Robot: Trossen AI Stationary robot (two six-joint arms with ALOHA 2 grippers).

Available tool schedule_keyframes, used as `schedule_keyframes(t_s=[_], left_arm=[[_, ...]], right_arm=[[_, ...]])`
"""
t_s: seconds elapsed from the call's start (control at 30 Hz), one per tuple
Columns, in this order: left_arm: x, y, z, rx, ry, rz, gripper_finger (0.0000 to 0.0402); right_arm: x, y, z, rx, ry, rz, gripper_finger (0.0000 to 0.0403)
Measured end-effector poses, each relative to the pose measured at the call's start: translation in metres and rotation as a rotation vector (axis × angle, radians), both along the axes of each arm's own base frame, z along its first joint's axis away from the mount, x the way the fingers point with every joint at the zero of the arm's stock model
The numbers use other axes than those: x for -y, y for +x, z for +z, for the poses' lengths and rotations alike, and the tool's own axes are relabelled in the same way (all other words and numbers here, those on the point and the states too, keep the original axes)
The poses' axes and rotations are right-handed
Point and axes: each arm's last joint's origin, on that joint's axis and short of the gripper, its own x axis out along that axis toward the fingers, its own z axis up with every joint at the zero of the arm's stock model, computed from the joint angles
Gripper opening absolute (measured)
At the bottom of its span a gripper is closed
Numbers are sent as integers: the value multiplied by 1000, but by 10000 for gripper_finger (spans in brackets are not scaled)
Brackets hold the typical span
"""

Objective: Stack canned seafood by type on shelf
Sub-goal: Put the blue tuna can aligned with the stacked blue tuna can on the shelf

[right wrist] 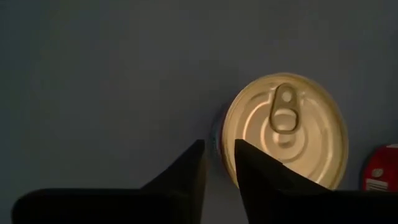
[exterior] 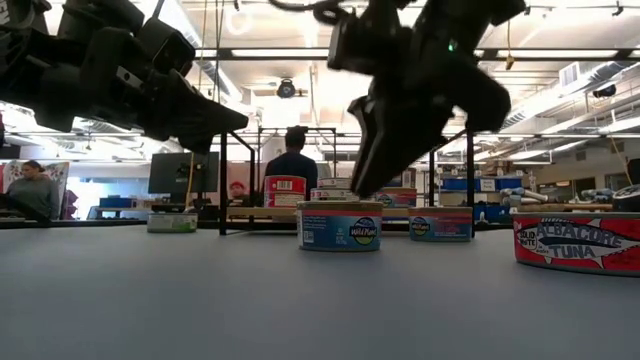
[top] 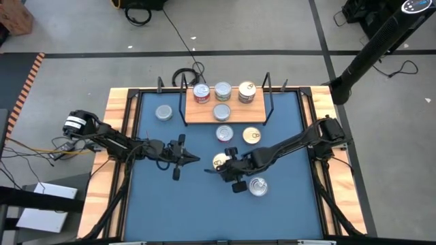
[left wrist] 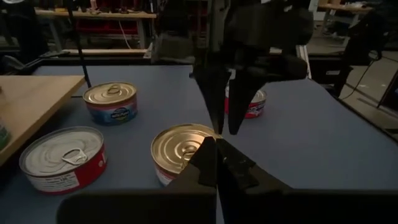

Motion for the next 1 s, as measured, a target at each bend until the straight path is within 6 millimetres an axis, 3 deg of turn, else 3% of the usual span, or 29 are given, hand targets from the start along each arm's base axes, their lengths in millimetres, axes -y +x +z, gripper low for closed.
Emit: schedule_keyframes(t_s=[0.3, 0.57, 1.0], left_arm=[[-1, 0, -3, -32, 26, 20, 2], [-1, 0, -3, -32, 25, 22, 2], [-1, -1, -4, -40, 25, 22, 2]], right_arm=[[1, 1, -2, 10, -59, -12, 105], [0, 6, -20, -31, -115, 35, 105], [-2, 1, -9, -8, -118, 47, 105]])
